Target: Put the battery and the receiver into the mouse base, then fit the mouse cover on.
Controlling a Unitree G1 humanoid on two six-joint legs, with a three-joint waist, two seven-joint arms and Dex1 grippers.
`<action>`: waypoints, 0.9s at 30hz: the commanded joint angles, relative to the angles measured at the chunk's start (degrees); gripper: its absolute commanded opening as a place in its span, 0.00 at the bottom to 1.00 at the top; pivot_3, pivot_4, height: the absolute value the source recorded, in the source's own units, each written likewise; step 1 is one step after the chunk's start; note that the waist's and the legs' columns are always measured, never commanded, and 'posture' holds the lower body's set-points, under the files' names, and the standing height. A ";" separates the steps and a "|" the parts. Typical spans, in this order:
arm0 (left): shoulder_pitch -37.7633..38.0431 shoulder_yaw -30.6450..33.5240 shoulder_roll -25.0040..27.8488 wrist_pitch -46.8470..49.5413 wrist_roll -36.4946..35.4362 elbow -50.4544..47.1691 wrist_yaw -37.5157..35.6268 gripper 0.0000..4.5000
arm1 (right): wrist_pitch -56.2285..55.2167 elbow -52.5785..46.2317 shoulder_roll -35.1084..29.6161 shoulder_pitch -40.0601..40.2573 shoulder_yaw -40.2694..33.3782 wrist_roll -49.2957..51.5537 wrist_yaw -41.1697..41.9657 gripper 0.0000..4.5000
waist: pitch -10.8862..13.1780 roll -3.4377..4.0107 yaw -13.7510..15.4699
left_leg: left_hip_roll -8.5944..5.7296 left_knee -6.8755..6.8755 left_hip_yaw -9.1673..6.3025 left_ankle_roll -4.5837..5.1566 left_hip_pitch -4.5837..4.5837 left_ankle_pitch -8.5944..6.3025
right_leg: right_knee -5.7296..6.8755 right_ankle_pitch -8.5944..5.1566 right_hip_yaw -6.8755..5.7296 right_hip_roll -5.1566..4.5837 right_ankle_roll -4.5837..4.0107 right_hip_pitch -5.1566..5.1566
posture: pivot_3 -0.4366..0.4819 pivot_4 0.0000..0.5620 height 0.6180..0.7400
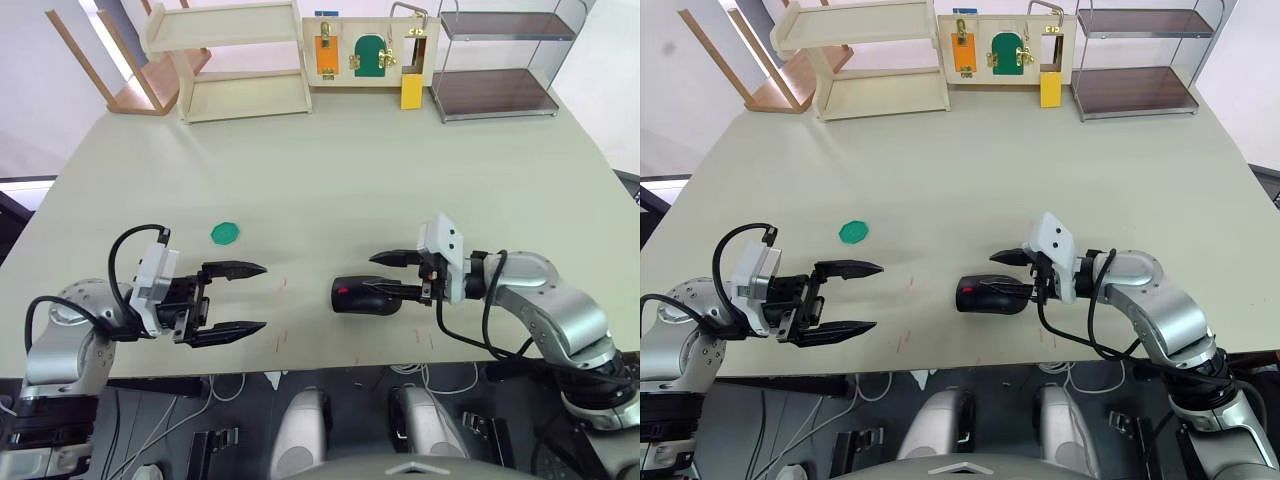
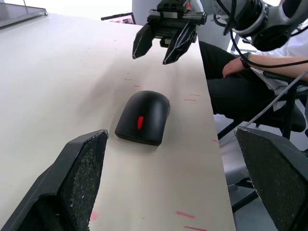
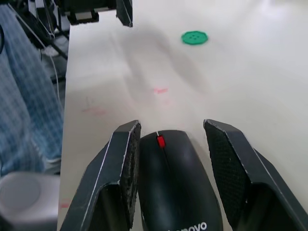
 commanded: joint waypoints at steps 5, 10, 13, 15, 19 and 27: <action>-0.29 0.33 0.42 -0.92 0.11 0.04 -2.04 1.00 | -15.24 7.79 2.62 5.10 -2.12 0.27 2.57 0.48 | 0.01 -0.03 0.08 | -0.03 0.02 0.06 0.00 0.00 0.00 | -0.02 0.00 0.05 -0.03 0.00 0.02 | 0.48 0.27 1.00; -0.01 0.32 0.08 -1.06 0.15 -0.31 -1.68 1.00 | -23.06 14.74 3.65 5.43 -1.05 -1.42 5.23 0.48 | 0.02 -0.03 0.03 | 0.00 0.06 0.09 0.00 0.07 0.00 | 0.07 0.00 0.10 0.01 0.00 0.02 | 0.48 0.27 1.00; 0.33 0.40 -0.07 -1.12 0.15 -0.53 -1.43 1.00 | -27.72 19.31 3.95 6.04 1.00 -4.09 6.59 0.48 | 0.02 -0.04 0.05 | 0.00 0.05 0.09 0.00 0.07 0.00 | 0.08 0.02 0.12 0.02 -0.02 0.02 | 0.48 0.27 1.00; 0.54 0.45 -0.18 -1.35 0.27 -0.57 -1.28 1.00 | -28.75 22.10 4.39 6.60 2.66 -6.01 6.43 0.48 | 0.01 -0.05 0.06 | -0.01 0.05 0.10 0.00 0.06 0.00 | 0.08 0.04 0.13 0.01 -0.05 0.01 | 0.48 0.27 1.00; 1.07 0.60 -0.32 -1.61 0.52 -0.69 -0.94 1.00 | -30.84 25.58 5.05 7.53 3.55 -7.45 6.54 0.48 | 0.00 -0.07 -0.14 | 0.00 0.04 0.18 0.00 0.14 0.00 | 0.11 0.08 0.21 0.04 -0.11 0.02 | 0.48 0.27 1.00; 1.89 0.67 -1.14 -1.88 1.21 -0.24 0.76 1.00 | -33.57 25.68 4.37 6.32 0.74 -5.78 6.57 0.48 | -0.03 -0.12 0.06 | 0.03 0.07 0.20 0.00 0.18 0.01 | 0.15 0.07 0.28 0.08 -0.11 0.04 | 0.48 0.27 1.00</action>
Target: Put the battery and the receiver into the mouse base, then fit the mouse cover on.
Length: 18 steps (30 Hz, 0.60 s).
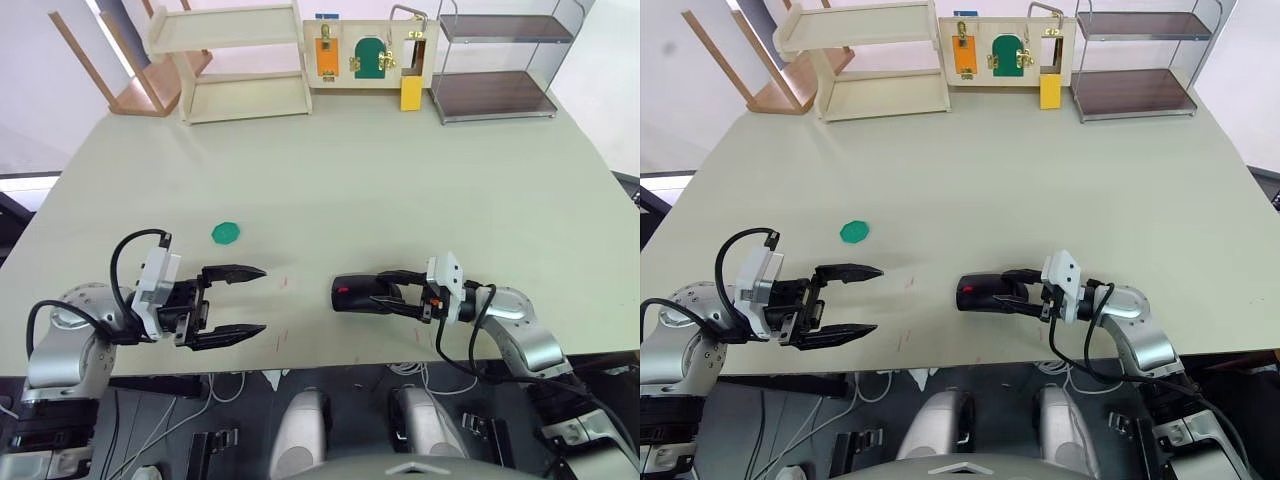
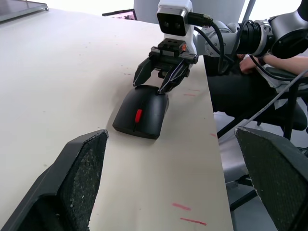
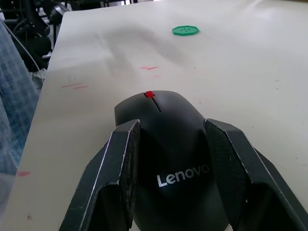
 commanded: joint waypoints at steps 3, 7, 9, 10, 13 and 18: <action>0.76 2.43 -2.39 2.77 -1.68 0.39 5.38 1.00 | -0.04 -2.31 -3.14 1.70 -4.69 0.96 -1.23 0.48 | 0.00 0.01 0.12 | -0.01 0.00 0.05 0.00 -0.01 0.00 | 0.00 0.03 0.06 -0.01 -0.02 -0.01 | 0.48 0.27 1.00; 3.39 4.85 -3.87 5.17 -2.85 -0.13 9.34 1.00 | -1.33 -5.06 -6.40 5.98 -8.95 1.70 -2.31 0.48 | 0.00 -0.05 0.21 | -0.07 0.02 0.06 0.00 -0.04 0.00 | -0.02 0.03 0.08 -0.07 0.02 0.00 | 0.48 0.27 1.00; 5.17 6.35 -5.32 6.07 -2.99 -1.18 13.05 1.00 | -2.07 -5.77 -8.24 8.86 -12.08 2.12 -2.87 0.48 | 0.01 -0.05 0.13 | -0.07 0.00 0.07 0.00 -0.05 0.00 | -0.03 0.04 0.09 -0.07 0.03 -0.01 | 0.48 0.27 1.00; 6.20 7.15 -6.05 6.27 -2.56 -1.77 15.51 1.00 | -2.49 -5.86 -9.40 10.60 -14.09 2.44 -2.95 0.48 | 0.01 -0.04 0.06 | -0.07 -0.01 0.09 0.00 -0.03 0.00 | -0.03 0.04 0.11 -0.06 0.03 -0.01 | 0.48 0.27 1.00; 7.75 8.57 -7.46 5.70 -0.70 -2.35 20.43 1.00 | -1.84 -6.37 -11.55 13.96 -17.59 4.62 -1.84 0.48 | 0.01 -0.05 0.07 | -0.05 -0.02 0.09 0.00 -0.02 0.00 | -0.02 0.05 0.13 -0.05 0.05 -0.01 | 0.48 0.27 1.00; 10.17 9.19 -7.71 6.91 0.58 -3.62 24.96 1.00 | -0.84 -5.11 -13.85 18.56 -23.13 8.10 -0.40 0.57 | 0.00 -0.08 0.12 | -0.04 0.02 0.09 0.00 0.04 0.00 | 0.01 -0.04 0.15 -0.01 0.16 0.02 | 0.48 0.27 1.00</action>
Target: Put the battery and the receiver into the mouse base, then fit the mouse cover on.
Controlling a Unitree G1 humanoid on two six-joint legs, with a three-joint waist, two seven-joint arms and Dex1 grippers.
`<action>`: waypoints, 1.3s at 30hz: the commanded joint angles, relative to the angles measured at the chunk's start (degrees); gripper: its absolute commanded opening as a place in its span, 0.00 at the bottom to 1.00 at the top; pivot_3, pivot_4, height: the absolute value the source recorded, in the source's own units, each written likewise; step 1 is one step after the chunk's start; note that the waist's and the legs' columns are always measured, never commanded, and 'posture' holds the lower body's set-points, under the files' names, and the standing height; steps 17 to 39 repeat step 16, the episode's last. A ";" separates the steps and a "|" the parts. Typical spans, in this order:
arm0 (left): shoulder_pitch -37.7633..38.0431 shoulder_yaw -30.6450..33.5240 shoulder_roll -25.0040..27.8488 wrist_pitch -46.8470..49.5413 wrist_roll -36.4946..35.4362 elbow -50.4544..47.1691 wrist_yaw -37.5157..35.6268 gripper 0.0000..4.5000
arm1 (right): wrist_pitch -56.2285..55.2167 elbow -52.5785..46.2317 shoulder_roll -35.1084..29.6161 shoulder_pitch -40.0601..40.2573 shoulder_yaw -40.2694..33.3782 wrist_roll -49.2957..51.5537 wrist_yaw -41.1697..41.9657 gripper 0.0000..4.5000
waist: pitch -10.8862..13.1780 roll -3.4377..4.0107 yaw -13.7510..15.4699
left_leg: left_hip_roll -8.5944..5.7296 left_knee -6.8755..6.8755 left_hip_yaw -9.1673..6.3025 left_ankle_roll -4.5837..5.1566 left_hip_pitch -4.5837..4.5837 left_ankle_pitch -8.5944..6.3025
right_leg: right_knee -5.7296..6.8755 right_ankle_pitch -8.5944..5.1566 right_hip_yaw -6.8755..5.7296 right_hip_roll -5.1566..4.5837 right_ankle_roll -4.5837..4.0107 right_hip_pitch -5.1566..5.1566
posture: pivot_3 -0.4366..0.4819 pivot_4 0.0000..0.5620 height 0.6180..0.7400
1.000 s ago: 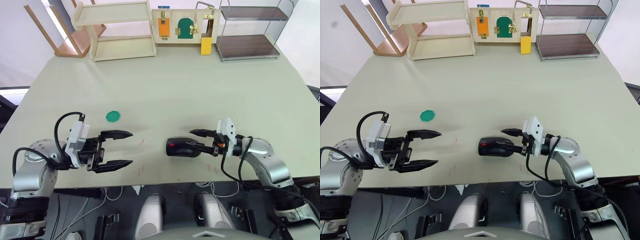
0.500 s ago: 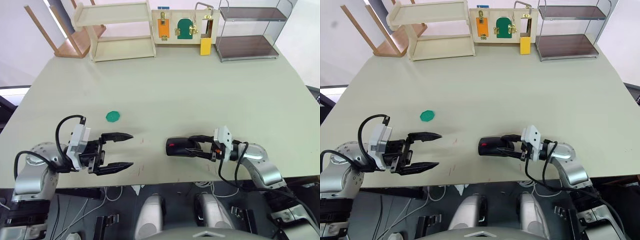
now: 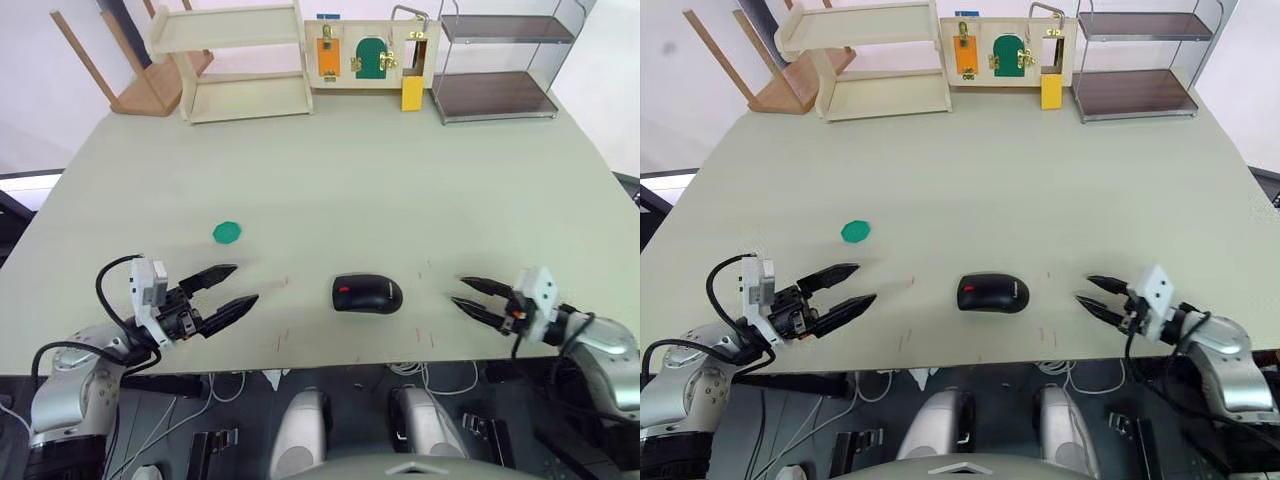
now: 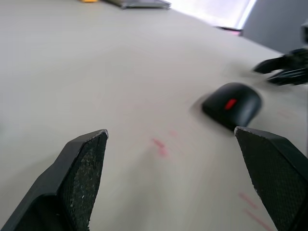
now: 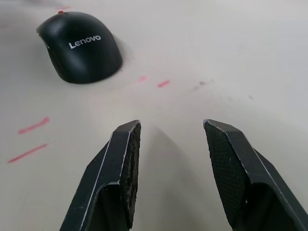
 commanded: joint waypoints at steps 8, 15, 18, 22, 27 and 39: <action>6.56 1.97 -0.39 -4.94 7.13 -2.97 7.13 1.00 | -1.20 4.11 -1.66 4.61 -11.17 6.11 2.34 0.99 | 0.00 -0.02 -0.01 | -0.03 -0.02 0.11 0.00 -0.02 -0.01 | -0.07 0.07 0.09 -0.06 -0.09 -0.01 | 0.48 0.27 1.00; 7.90 2.82 -0.42 -8.19 8.83 -2.15 8.49 1.00 | -4.56 8.52 -1.56 6.25 -13.83 5.93 4.22 0.99 | 0.00 -0.01 0.02 | -0.02 -0.02 0.11 0.00 -0.01 -0.01 | -0.05 0.00 0.10 -0.05 0.01 -0.01 | 0.48 0.27 1.00; 8.12 2.78 -0.39 -8.96 9.36 -2.08 8.51 1.00 | -4.87 8.86 -1.46 6.04 -13.94 5.88 4.14 0.99 | 0.00 -0.01 0.02 | -0.02 -0.01 0.13 0.00 0.00 -0.01 | -0.05 0.00 0.11 -0.05 0.01 -0.01 | 0.48 0.27 1.00; 8.12 2.78 -0.39 -8.96 9.36 -2.08 8.51 1.00 | -4.87 8.86 -1.46 6.04 -13.94 5.88 4.14 0.99 | 0.00 -0.01 0.02 | -0.02 -0.01 0.13 0.00 0.00 -0.01 | -0.05 0.00 0.11 -0.05 0.01 -0.01 | 0.48 0.27 1.00; 8.12 2.78 -0.39 -8.96 9.36 -2.08 8.51 1.00 | -4.87 8.86 -1.46 6.04 -13.94 5.88 4.14 0.99 | 0.00 -0.01 0.02 | -0.02 -0.01 0.13 0.00 0.00 -0.01 | -0.05 0.00 0.11 -0.05 0.01 -0.01 | 0.48 0.27 1.00; 8.12 2.78 -0.39 -8.96 9.36 -2.08 8.51 1.00 | -4.87 8.86 -1.46 6.04 -13.94 5.88 4.14 0.99 | 0.00 -0.01 0.02 | -0.02 -0.01 0.13 0.00 0.00 -0.01 | -0.05 0.00 0.11 -0.05 0.01 -0.01 | 0.48 0.27 1.00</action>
